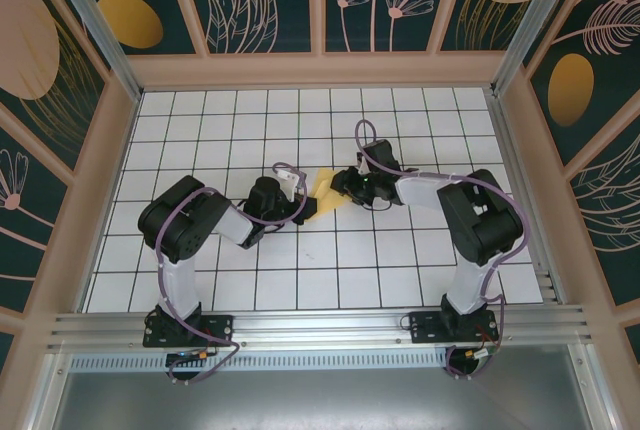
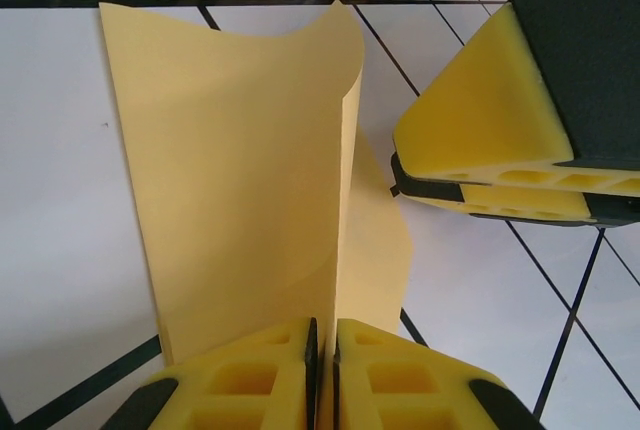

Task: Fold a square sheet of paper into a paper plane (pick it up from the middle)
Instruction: Fourth fold the wing at the center of the table.

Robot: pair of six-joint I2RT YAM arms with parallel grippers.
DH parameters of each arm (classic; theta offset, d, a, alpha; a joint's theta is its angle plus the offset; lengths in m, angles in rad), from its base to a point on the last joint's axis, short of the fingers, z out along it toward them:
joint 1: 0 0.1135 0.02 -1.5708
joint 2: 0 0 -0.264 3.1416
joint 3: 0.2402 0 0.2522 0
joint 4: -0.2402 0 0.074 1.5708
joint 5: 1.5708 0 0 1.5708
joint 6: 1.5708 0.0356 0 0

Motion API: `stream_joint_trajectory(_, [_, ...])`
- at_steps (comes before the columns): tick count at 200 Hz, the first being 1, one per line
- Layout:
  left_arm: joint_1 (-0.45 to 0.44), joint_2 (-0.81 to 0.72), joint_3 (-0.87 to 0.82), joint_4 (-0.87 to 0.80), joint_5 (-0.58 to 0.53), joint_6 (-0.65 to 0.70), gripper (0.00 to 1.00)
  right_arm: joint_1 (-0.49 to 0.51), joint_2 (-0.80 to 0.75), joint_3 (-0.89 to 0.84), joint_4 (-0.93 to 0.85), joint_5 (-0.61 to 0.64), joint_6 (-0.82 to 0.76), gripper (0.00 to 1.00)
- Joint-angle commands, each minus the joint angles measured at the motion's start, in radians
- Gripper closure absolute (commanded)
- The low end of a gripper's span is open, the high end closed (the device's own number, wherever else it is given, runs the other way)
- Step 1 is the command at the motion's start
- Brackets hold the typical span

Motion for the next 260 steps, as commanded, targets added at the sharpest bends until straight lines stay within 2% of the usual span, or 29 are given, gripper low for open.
stream_joint_trajectory(1, [-0.004, 0.018, 0.018, 0.018, 0.016, -0.019, 0.86, 0.006, 0.024, 0.021, 0.046, -0.027, -0.017, 0.63])
stream_joint_trajectory(54, [-0.005, 0.019, 0.025, 0.006, 0.03, -0.019, 0.85, 0.004, 0.035, -0.009, 0.132, -0.019, 0.03, 0.6])
stream_joint_trajectory(159, [-0.002, 0.02, 0.032, -0.008, 0.043, -0.023, 0.84, 0.003, 0.085, 0.008, 0.129, -0.023, 0.039, 0.61])
stream_joint_trajectory(260, [0.032, -0.096, 0.015, -0.073, 0.038, -0.081, 0.62, 0.022, 0.132, 0.049, 0.01, 0.032, -0.002, 0.54])
